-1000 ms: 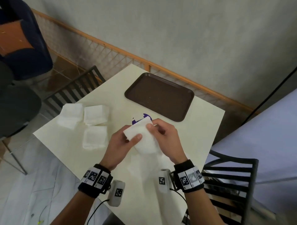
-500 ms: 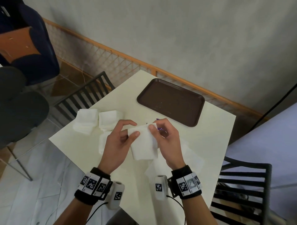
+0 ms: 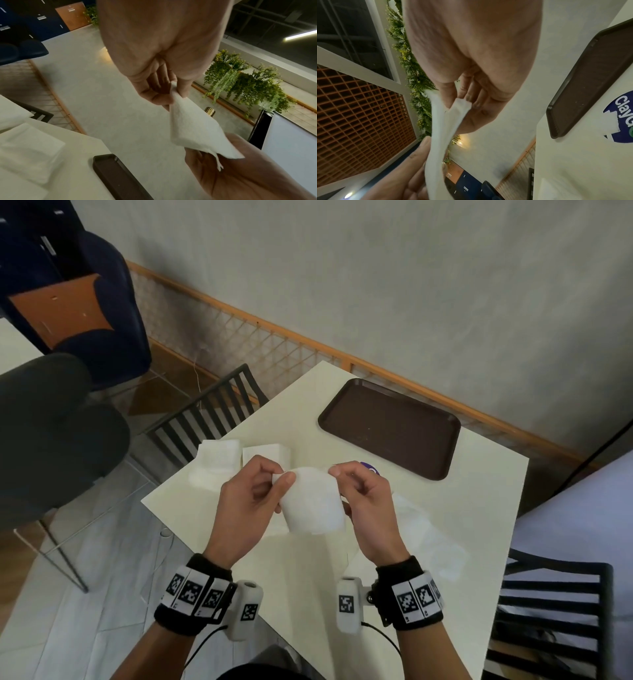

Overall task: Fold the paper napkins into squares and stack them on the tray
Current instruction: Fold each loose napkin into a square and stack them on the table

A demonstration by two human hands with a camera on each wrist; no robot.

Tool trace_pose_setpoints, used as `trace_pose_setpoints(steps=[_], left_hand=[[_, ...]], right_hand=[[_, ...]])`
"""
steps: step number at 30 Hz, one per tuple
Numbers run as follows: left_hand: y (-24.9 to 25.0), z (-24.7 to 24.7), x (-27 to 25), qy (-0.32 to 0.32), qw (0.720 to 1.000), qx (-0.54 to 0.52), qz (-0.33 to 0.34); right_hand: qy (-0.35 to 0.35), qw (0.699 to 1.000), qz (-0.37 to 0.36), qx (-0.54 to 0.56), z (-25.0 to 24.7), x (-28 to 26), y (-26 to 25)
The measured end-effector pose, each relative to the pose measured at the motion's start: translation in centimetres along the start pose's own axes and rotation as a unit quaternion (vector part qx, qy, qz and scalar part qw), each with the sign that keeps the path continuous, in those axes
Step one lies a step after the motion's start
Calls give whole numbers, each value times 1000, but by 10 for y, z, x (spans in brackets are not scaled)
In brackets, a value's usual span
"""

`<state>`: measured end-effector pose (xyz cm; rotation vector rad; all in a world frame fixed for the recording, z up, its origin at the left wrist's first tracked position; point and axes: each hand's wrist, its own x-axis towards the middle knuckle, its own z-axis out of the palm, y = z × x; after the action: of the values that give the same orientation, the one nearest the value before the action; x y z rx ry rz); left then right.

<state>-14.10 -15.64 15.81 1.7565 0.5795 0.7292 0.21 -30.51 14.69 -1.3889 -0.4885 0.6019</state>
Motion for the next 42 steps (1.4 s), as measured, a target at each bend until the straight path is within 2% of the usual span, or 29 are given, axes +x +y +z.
trace_pose_setpoints(steps=[3, 7, 11, 16, 23, 28, 32, 35, 37, 40, 42], left_hand=[[-2, -1, 1, 11, 1000, 1, 9], [-5, -4, 2, 17, 1000, 5, 16], [-8, -5, 2, 26, 999, 3, 21], [-37, -9, -5, 37, 999, -1, 22], [-74, -10, -21, 65, 992, -55, -88], [-92, -23, -16, -7, 984, -45, -170], [-120, -41, 4, -80, 975, 20, -208], [-147, -45, 28, -115, 966, 102, -207], [-169, -40, 42, -134, 955, 173, -198], [-198, -27, 48, -201, 917, 291, -187], [-213, -21, 43, -204, 900, 347, -166]], right_hand=[[8, 1000, 0, -18, 5, 0, 0], [17, 999, 33, -11, 12, -3, -1], [13, 997, -16, -76, 22, 0, 14], [72, 991, -41, -108, 40, 4, 47], [77, 984, -13, -162, 57, 6, 94], [78, 976, -5, -203, 57, 17, 120], [83, 972, -8, -222, 62, 36, 142], [59, 963, -9, -263, 72, 55, 156], [19, 951, 24, -306, 77, 65, 168], [-52, 919, 68, -386, 76, 68, 178], [-67, 906, 68, -412, 68, 66, 175]])
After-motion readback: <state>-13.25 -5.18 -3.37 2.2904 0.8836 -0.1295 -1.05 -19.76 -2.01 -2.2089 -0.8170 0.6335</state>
